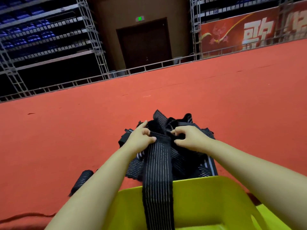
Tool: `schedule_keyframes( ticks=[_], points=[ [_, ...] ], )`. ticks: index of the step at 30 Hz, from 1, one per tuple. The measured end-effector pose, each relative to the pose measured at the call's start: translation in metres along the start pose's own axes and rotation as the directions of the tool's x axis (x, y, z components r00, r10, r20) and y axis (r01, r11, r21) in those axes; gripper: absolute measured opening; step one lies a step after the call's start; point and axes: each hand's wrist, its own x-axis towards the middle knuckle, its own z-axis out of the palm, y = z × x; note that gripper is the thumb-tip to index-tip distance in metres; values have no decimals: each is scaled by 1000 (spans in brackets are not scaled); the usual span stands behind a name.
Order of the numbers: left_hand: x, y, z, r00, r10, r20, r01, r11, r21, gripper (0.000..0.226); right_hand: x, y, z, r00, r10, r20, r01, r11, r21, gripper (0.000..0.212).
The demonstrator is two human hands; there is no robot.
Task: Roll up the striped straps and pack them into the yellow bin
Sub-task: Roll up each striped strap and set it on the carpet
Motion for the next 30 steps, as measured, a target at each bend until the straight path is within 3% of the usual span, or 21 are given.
schedule_keyframes(
  ticks=[4,8,9,11,13,15,19,24,30],
  points=[
    [2,7,12,998,-66,17,67,996,-59,9,-10,2,-14,998,4,-63,3,994,105,38],
    [-6,14,18,994,-95,50,102,982,-158,37,-13,10,-26,987,137,-89,-101,940,325,20],
    [-8,15,19,992,-108,60,117,975,-188,34,-14,10,-30,973,193,-124,-132,912,388,19],
    [-13,17,19,990,-125,70,138,967,-216,5,-16,9,-40,926,315,-209,-156,822,548,25],
    [-19,17,21,988,-151,41,156,956,-250,23,-21,8,-52,889,397,-229,-131,698,704,30],
    [-24,17,22,984,-178,2,172,945,-279,23,-27,5,-64,880,424,-213,-103,610,786,30],
    [-38,24,20,983,-175,-62,140,919,-367,13,-38,-8,-85,885,410,-221,-31,525,850,29],
    [-67,47,11,987,-55,-153,-17,900,-435,60,-56,-38,-110,912,335,-235,73,433,898,28],
    [-105,75,-4,979,3,-204,-104,867,-487,46,-78,-86,-139,905,283,-316,185,407,894,24]
  ],
)
